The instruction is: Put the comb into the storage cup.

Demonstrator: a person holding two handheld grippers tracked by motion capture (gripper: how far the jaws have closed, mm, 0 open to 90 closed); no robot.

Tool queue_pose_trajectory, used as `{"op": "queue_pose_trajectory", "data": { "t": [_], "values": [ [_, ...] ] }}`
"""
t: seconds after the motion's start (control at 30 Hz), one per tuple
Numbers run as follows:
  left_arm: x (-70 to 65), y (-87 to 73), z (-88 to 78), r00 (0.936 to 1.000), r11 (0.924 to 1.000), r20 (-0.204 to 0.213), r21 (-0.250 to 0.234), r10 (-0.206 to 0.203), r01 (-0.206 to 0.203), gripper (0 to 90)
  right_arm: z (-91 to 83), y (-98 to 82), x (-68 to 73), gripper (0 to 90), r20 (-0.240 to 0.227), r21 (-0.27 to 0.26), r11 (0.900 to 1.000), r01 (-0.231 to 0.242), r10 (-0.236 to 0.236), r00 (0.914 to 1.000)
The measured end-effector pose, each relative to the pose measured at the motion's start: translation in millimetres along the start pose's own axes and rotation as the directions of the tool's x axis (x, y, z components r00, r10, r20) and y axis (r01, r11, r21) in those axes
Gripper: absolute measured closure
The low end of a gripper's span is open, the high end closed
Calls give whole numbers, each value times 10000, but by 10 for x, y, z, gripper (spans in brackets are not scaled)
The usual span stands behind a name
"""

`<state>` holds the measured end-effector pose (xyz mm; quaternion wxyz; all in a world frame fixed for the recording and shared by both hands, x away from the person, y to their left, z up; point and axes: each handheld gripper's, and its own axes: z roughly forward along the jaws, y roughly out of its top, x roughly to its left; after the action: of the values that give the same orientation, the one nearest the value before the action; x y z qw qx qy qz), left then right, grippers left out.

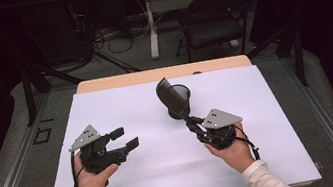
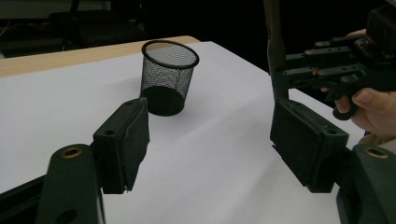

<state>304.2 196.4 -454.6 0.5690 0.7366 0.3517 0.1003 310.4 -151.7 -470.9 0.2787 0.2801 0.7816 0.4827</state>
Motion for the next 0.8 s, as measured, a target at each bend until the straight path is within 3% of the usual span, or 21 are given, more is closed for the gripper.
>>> {"op": "queue_pose_trajectory", "data": {
  "t": [0.37, 0.47, 0.8],
  "values": [
    [-59, 147, 81, 9995, 9992, -161, -296, -259, 254, 335, 19, -8, 40, 731, 23, -27, 9999, 120, -120, 9999],
    [-80, 182, 111, 9994, 9986, -16, -387, -358, 357, 340, 20, -8, 46, 731, 32, -45, 9999, 110, -110, 9999],
    [-173, 309, 236, 9955, 9964, 419, -44, -848, 851, 379, 31, -18, 80, 731, -3, -43, 9998, 186, -186, 9998]
  ]
}}
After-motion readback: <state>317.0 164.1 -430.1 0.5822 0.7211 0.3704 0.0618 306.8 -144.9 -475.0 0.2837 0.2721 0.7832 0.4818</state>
